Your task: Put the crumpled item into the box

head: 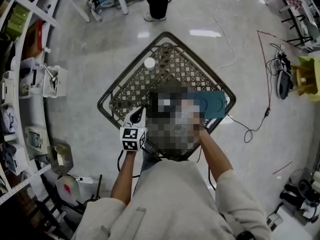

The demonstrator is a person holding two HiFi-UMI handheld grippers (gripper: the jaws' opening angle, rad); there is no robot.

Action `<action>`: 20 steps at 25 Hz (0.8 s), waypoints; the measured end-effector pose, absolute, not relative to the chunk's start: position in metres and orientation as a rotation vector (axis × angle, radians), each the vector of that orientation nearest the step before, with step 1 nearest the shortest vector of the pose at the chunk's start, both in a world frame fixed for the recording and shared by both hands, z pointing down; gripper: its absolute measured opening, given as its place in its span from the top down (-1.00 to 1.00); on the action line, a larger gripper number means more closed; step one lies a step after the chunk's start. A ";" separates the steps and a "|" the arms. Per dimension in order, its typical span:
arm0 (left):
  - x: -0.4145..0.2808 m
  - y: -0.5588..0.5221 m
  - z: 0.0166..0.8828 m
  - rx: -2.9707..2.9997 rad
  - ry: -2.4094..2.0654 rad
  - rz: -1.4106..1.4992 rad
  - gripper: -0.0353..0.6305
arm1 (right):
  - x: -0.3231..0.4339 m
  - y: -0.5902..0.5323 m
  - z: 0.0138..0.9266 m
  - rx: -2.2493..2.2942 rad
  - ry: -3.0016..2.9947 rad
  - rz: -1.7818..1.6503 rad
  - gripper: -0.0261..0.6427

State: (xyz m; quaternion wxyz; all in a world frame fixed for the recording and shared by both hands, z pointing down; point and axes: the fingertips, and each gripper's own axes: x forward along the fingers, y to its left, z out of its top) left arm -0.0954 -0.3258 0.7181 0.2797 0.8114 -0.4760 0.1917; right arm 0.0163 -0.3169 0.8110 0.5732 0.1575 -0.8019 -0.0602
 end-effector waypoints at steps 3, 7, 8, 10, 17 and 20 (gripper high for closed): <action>-0.089 -0.326 0.715 2.188 -1.268 0.512 0.88 | 0.024 -0.318 0.798 0.477 -1.929 -0.050 0.42; -0.081 -0.326 0.712 2.202 -1.259 0.510 0.88 | 0.038 -0.320 0.785 0.681 -2.011 0.201 0.57; -0.079 -0.326 0.712 2.206 -1.257 0.511 0.88 | 0.041 -0.321 0.780 0.741 -2.030 0.279 0.60; -0.075 -0.326 0.709 2.214 -1.251 0.513 0.88 | 0.050 -0.325 0.771 0.864 -2.059 0.422 0.69; -0.062 -0.325 0.703 2.238 -1.241 0.516 0.88 | 0.087 -0.329 0.756 1.131 -2.062 0.612 0.92; -0.057 -0.327 0.698 2.250 -1.242 0.514 0.88 | 0.098 -0.327 0.752 1.186 -2.061 0.652 0.92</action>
